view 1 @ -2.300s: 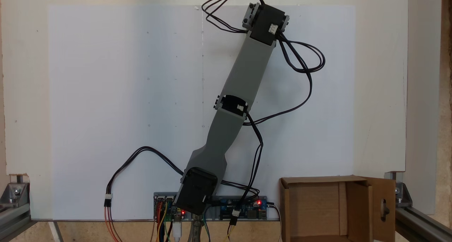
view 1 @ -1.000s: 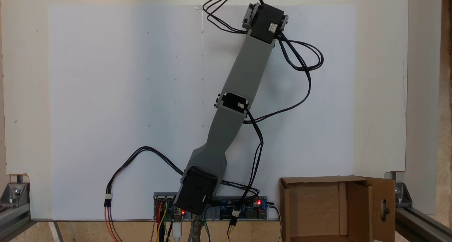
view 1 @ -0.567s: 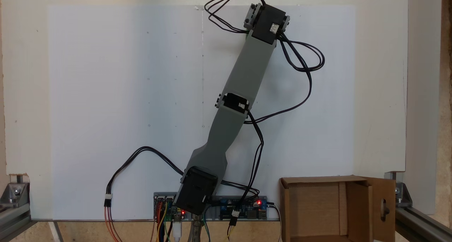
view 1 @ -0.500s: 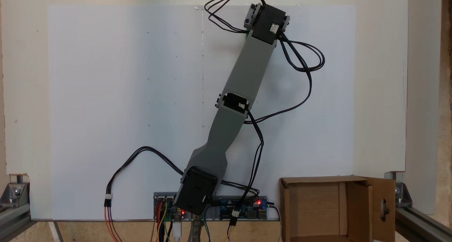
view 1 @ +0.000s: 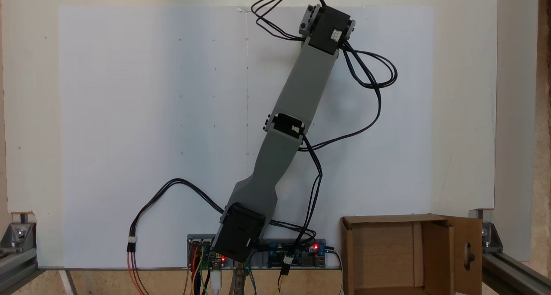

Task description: Grasp a green dice and put it in the bin.

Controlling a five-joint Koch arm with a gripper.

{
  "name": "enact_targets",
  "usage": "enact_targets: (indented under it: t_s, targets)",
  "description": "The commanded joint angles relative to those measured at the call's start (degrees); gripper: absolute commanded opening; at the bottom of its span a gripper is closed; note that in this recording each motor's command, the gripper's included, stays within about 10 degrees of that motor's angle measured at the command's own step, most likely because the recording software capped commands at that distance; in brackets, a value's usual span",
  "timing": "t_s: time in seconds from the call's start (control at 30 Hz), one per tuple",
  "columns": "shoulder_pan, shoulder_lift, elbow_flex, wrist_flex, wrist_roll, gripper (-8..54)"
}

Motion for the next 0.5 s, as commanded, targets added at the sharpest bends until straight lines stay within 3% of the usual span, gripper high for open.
enact_targets:
  t_s: [0.0,0.47]
  targets:
    - [0.0,5.63,1.32,1.05,3.52,12.0]
    - [2.46,42.54,54.58,-23.99,3.43,12.0]
